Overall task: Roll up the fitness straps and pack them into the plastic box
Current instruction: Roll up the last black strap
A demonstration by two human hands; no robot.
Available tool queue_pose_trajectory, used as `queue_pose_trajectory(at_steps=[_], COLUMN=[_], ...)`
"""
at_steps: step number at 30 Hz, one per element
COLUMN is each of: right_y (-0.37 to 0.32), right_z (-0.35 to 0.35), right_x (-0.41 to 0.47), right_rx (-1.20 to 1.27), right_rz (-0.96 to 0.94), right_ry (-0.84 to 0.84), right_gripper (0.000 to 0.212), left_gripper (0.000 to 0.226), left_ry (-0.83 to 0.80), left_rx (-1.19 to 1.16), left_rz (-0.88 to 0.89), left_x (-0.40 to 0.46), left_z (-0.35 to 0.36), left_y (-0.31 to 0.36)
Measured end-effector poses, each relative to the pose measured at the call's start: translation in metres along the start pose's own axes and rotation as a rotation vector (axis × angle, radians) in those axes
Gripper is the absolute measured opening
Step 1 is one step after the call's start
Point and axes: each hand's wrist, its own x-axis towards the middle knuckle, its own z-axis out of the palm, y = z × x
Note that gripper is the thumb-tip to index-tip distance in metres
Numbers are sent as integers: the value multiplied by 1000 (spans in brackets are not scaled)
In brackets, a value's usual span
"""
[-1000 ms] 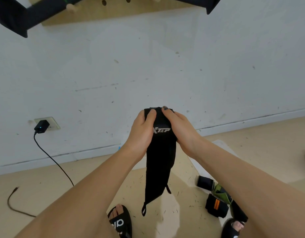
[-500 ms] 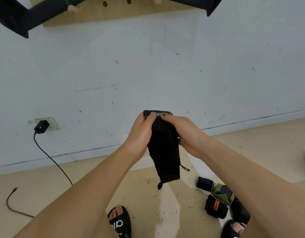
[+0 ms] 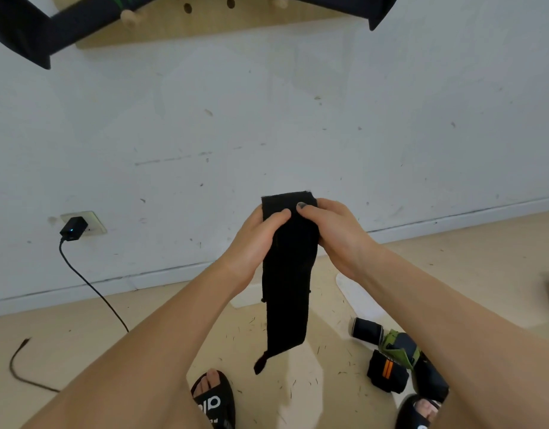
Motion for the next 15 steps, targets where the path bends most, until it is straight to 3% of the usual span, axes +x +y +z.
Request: queue_pose_trajectory(at_steps=[4,8,11,15], right_y=[-5,-10,-13,-15], right_z=[-2,-5,-7,-10], right_x=[-1,-4,-5,-4], right_rx=[60,54,97,209], right_rz=[2,-8,2,64], right_ry=[49,101,73,76], right_gripper=[23,22,22,26], left_gripper=[46,98,120,128], left_ry=[-190,-475,-485,-422], left_rx=[-45,15,229,530], left_rz=[-51,-228,-323,-343], left_x=[-1,0,4,4], left_z=[-4,-8,-13,-20], left_y=[0,-12,-21,-25])
